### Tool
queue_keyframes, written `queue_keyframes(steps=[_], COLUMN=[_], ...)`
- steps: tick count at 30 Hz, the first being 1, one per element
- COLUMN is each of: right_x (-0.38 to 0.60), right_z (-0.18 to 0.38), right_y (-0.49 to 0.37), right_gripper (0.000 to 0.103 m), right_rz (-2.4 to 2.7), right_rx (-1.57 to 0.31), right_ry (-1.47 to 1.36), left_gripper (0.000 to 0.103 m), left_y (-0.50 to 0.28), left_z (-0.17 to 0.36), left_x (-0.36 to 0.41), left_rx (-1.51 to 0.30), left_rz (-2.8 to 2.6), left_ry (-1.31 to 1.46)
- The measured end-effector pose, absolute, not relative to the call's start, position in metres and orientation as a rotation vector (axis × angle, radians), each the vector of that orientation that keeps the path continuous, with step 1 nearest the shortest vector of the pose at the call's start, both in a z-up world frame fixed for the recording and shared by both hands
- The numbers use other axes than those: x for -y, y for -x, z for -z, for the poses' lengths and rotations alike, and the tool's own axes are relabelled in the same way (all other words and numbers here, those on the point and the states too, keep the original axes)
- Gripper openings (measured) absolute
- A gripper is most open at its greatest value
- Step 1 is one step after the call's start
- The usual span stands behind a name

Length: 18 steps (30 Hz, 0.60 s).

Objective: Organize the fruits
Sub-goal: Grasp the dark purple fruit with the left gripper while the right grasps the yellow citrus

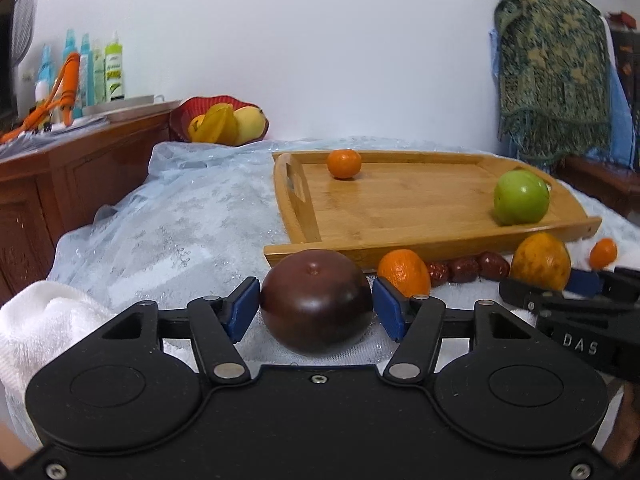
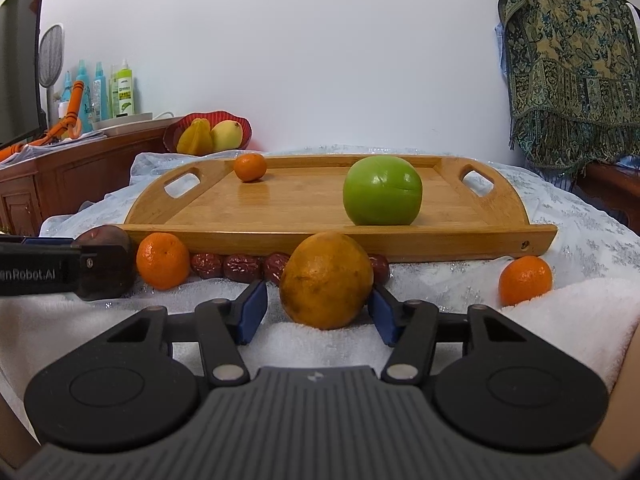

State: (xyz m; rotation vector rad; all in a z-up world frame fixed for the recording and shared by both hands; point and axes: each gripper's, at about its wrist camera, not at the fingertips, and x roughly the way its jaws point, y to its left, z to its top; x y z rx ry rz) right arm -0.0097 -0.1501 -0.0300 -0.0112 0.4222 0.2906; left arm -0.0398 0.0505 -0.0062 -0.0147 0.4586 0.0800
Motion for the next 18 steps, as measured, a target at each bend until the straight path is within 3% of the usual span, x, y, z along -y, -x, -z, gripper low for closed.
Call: queue_keyframes(steps=[16,18], right_x=[0.146,0.145], right_z=[0.035,0.036], right_y=[0.003,0.003], right_gripper=[0.064,0.060], right_rz=[-0.270,-0.266], right_rx=[-0.417,-0.413], right_ry=[0.008,0.004], left_gripper=[0.062,0.061], left_y=[0.020,0.020], left_z=[0.021,0.020], left_x=[-0.058,-0.058], left_rx=[-0.508,-0.505], left_rz=[-0.079,-0.084], left_ry=[0.067,0.072])
